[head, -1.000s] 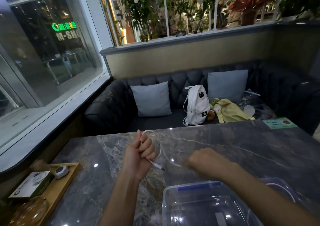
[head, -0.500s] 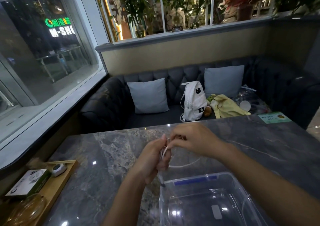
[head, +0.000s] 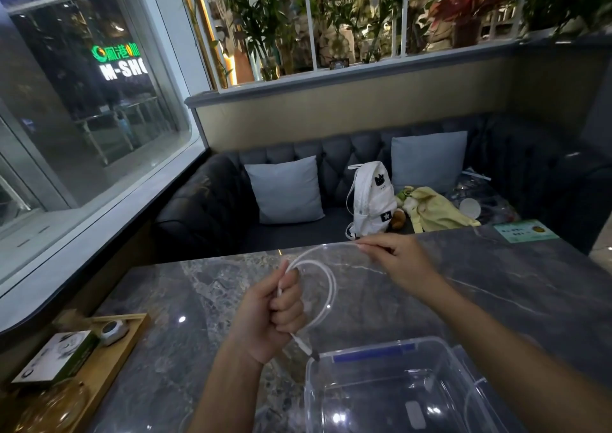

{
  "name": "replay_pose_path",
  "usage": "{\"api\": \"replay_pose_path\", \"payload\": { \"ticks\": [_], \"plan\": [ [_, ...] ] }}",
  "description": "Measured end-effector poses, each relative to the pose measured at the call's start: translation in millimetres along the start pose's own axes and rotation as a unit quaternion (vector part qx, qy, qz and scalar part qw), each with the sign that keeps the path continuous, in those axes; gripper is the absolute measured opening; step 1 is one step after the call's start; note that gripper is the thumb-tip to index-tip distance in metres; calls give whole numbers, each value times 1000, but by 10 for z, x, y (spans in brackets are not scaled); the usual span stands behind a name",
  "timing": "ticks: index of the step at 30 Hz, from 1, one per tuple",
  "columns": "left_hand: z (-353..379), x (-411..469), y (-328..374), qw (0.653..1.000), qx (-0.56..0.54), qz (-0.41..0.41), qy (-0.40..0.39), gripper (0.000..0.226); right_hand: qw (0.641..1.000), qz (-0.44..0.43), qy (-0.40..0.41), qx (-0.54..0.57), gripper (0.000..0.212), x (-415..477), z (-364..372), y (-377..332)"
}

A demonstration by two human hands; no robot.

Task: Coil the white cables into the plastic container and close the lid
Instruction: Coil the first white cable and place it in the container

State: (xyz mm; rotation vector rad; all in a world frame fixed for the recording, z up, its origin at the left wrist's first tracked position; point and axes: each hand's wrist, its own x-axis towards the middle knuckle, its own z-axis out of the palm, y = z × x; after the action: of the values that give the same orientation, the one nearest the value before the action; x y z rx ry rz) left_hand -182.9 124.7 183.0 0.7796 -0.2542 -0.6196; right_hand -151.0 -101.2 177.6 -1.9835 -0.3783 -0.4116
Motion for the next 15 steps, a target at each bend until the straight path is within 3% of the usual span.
{"api": "replay_pose_path", "payload": {
  "ticks": [2,4,6,8,11,15],
  "plan": [
    [-11,-30,59,999,-19,38,1,35,998,16,-4,-54,18,-66,0,115],
    [-12,-27,90,997,-33,65,13,34,981,16,-72,-182,25,-134,37,167],
    [-10,8,86,994,-44,84,44,31,924,-15,-159,-347,35,-179,124,170],
    [-11,56,62,991,-44,94,91,32,865,-54,-241,-438,39,-223,231,84],
    [-30,120,-3,984,-7,98,149,32,807,-96,-356,-461,22,-296,351,-147],
    [-36,164,-131,972,91,75,204,42,794,-173,-404,-420,14,-344,400,-511]
  ]
}}
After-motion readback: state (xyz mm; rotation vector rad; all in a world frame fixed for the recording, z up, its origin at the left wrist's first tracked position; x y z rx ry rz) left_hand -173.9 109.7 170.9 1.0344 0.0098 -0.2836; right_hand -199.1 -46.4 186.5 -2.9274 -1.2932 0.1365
